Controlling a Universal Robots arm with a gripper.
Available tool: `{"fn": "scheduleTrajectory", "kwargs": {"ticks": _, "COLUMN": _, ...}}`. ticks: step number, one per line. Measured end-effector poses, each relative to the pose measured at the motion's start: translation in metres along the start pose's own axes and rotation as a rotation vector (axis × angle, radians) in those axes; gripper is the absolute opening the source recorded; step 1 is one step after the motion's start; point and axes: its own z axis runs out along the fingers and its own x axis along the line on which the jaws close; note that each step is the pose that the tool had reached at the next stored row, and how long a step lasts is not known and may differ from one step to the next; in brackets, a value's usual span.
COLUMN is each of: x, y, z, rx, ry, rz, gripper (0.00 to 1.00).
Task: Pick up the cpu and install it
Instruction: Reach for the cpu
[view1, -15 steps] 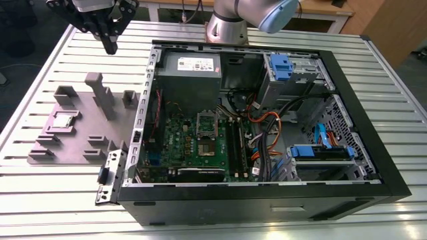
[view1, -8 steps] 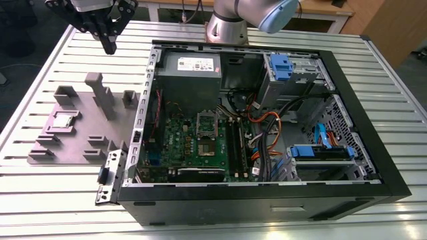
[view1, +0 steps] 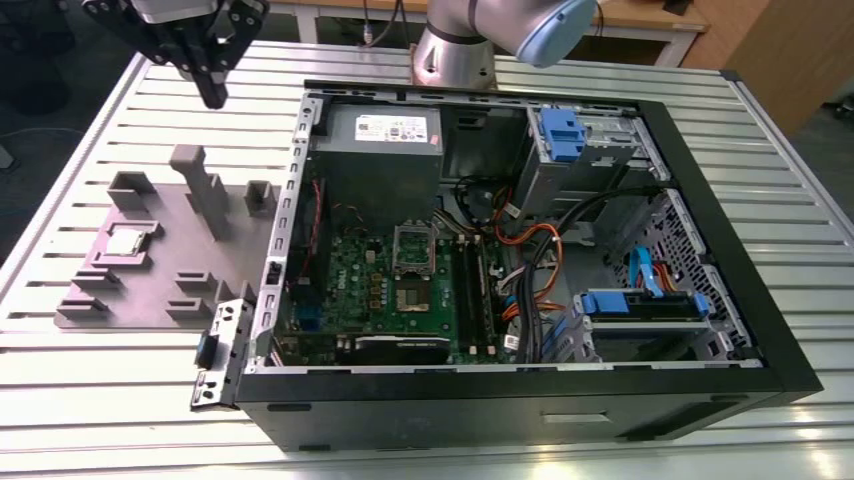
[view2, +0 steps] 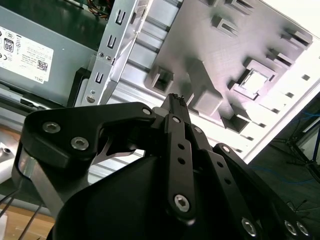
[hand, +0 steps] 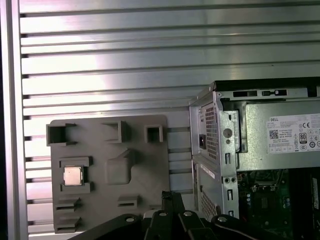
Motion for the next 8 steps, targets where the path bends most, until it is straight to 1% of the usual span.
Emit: {"fn": "scheduleTrajectory", "kwargs": {"ticks": 8, "x": 0.0040, "y": -0.0003, "z": -0.0001, "rx": 0.0000, "ry": 0.0000, "rz": 0.000, "gripper": 0.11}}
